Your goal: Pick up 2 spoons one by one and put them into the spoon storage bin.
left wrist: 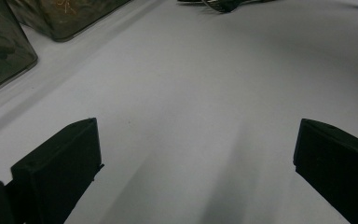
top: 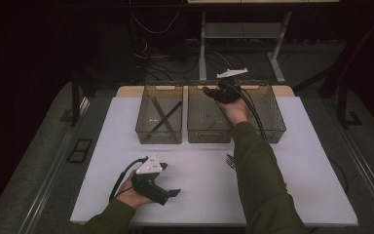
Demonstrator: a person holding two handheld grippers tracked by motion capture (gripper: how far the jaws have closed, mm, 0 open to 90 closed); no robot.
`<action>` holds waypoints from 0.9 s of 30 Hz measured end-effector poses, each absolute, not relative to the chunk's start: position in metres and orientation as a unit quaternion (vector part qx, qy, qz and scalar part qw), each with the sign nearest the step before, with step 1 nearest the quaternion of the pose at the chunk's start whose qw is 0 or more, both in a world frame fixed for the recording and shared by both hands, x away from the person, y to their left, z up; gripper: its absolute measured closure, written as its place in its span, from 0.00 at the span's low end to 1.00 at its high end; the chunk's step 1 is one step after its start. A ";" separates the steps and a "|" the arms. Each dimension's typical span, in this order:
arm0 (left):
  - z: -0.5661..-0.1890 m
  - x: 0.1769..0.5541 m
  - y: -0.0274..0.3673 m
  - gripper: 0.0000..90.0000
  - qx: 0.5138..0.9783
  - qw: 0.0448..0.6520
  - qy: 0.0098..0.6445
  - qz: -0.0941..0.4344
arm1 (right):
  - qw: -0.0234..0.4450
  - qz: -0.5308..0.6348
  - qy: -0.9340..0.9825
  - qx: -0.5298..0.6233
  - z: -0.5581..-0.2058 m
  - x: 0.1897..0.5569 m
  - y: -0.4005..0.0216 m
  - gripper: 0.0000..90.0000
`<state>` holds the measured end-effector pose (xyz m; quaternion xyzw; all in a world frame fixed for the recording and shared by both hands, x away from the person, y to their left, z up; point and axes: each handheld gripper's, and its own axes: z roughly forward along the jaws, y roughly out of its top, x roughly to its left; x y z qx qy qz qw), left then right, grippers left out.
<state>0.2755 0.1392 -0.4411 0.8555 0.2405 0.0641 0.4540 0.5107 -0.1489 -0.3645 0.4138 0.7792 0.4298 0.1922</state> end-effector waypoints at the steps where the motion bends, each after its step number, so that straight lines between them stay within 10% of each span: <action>1: -0.441 0.275 0.139 0.01 0.856 0.454 0.240 0.065 | 0.193 0.432 0.778 0.414 -0.365 0.511 -0.149 0.97; 12: -0.441 0.276 0.139 0.01 0.856 0.453 0.238 0.065 | 0.189 0.410 0.785 0.424 -0.377 0.513 -0.145 0.95; 27: -0.442 0.275 0.139 0.00 0.854 0.455 0.242 0.064 | 0.169 0.420 0.788 0.417 -0.363 0.489 -0.156 0.54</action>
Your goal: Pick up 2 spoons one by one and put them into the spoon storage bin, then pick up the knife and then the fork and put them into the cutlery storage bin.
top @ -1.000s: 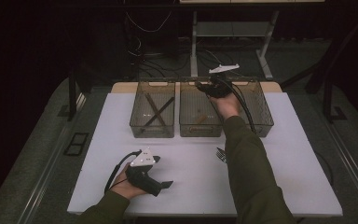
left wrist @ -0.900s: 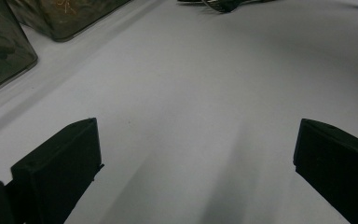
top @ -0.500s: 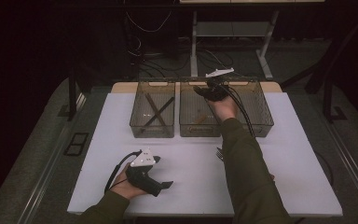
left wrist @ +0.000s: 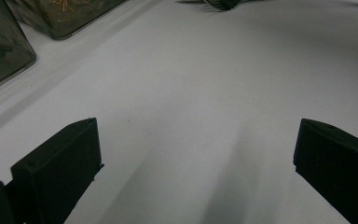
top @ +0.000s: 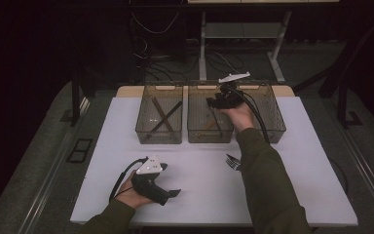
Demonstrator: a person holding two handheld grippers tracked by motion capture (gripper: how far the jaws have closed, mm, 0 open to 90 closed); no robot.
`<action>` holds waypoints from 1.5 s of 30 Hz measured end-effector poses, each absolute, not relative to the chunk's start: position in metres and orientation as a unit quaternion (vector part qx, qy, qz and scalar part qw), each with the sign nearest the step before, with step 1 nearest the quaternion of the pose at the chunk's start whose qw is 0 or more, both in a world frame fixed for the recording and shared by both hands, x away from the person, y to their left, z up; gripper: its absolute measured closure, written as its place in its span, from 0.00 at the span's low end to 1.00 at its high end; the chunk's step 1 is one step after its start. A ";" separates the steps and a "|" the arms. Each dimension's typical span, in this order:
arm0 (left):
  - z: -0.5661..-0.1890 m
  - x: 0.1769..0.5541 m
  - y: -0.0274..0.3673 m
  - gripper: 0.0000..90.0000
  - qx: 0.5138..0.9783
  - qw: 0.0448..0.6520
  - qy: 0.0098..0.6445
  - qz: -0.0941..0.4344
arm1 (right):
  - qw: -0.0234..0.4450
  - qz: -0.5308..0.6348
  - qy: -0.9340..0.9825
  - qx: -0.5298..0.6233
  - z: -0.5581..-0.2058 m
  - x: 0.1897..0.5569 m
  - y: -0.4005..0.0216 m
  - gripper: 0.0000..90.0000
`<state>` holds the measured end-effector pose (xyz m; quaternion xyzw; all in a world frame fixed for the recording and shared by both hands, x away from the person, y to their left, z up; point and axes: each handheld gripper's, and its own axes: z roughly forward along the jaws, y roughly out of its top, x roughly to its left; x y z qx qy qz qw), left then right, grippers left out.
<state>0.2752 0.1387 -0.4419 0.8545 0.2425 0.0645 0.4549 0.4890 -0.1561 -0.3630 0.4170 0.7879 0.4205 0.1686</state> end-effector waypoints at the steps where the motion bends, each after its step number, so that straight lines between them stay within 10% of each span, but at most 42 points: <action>1: -0.442 0.275 0.139 0.00 0.856 0.452 0.240 0.066 | 0.166 0.422 0.788 0.416 -0.361 0.486 -0.158 0.52; 25: -0.441 0.276 0.143 0.00 0.852 0.455 0.251 0.065 | 0.152 0.461 0.788 0.379 -0.346 0.417 -0.196 0.24; 45: -0.441 0.276 0.146 0.00 0.847 0.460 0.257 0.070 | 0.138 0.480 0.790 0.355 -0.363 0.354 -0.232 0.22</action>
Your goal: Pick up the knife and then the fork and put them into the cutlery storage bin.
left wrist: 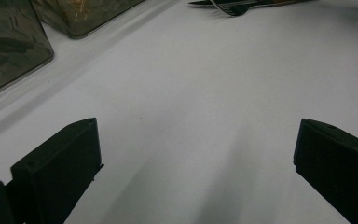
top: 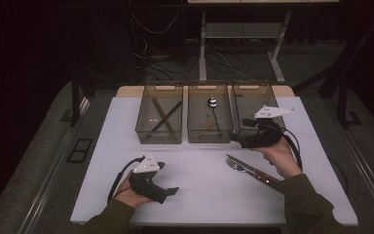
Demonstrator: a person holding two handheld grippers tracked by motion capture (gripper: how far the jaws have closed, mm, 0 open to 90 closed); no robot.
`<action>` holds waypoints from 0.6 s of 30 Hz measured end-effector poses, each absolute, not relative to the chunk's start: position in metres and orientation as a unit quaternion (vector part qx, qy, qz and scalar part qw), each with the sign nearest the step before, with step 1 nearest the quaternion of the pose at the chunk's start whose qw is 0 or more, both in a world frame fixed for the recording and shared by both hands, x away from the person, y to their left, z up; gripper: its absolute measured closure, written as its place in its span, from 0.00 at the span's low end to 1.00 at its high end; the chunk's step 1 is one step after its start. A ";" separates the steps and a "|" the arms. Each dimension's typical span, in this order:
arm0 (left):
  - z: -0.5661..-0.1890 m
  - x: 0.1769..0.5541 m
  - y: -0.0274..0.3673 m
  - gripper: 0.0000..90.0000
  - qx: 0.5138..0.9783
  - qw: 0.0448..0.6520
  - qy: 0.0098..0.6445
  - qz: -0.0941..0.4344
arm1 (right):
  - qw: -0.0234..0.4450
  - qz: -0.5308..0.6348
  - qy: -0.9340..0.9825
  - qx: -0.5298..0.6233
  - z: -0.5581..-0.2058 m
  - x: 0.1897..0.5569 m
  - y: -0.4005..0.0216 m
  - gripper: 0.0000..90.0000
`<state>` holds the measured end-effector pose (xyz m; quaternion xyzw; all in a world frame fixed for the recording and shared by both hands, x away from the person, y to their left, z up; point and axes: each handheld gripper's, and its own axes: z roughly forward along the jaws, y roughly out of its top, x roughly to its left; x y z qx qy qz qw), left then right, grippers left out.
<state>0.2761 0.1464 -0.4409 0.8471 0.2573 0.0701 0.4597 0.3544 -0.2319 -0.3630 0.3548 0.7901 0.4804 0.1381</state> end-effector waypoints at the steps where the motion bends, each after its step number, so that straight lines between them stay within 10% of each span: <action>1: -0.441 0.276 0.147 0.00 0.847 0.460 0.259 0.070 | 0.138 0.481 0.791 0.354 -0.364 0.351 -0.234 0.22; 18: -0.439 0.273 0.153 0.00 0.851 0.458 0.248 0.071 | 0.110 0.449 0.813 0.354 -0.391 0.308 -0.272 0.22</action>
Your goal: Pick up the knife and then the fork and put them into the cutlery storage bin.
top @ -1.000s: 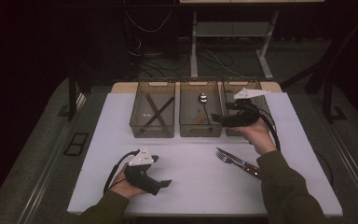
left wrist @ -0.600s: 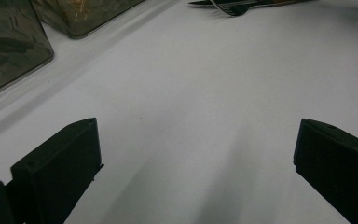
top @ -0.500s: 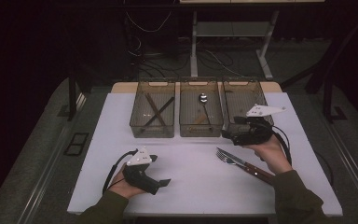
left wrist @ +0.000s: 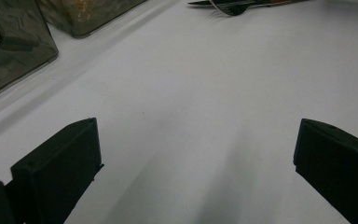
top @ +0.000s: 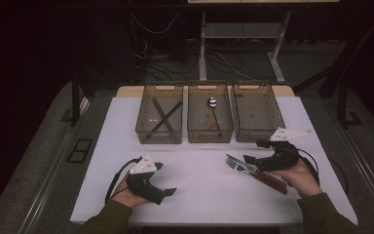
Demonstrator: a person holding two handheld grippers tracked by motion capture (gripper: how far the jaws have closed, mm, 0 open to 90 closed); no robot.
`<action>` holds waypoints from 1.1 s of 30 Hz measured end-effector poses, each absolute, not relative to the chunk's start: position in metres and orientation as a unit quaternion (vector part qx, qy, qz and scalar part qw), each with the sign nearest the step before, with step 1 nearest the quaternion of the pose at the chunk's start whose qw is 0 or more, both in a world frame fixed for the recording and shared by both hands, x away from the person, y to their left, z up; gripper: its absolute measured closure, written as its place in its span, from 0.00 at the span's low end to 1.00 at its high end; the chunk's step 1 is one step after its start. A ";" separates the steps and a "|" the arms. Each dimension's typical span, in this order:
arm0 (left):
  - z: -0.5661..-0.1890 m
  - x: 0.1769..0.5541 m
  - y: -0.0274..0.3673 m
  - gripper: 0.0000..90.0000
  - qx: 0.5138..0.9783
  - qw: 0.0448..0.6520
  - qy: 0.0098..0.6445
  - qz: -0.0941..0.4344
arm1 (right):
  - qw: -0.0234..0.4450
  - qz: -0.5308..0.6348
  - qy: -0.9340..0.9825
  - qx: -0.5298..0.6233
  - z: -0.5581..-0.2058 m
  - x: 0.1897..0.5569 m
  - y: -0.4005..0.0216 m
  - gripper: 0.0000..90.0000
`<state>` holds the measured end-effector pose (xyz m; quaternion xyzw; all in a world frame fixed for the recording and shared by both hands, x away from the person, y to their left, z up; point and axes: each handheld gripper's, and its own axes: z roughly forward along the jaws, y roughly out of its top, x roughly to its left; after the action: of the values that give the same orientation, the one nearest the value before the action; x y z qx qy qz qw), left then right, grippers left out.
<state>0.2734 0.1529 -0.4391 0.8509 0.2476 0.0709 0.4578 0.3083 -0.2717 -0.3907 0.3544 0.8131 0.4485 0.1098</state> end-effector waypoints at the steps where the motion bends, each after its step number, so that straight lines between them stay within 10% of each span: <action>1: -0.439 0.273 0.153 0.00 0.851 0.458 0.248 0.071 | 0.107 0.446 0.815 0.354 -0.391 0.307 -0.274 0.22; 25: -0.441 0.273 0.152 0.00 0.849 0.463 0.246 0.067 | 0.076 0.295 0.897 0.319 -0.397 0.298 -0.277 0.22; 33: -0.441 0.273 0.151 0.00 0.849 0.462 0.246 0.067 | 0.068 0.245 0.918 0.305 -0.398 0.300 -0.272 0.38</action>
<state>0.2728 0.1514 -0.4409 0.8494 0.2459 0.0669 0.4621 0.2998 -0.2716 -0.3976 0.3049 0.9179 0.2447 0.0679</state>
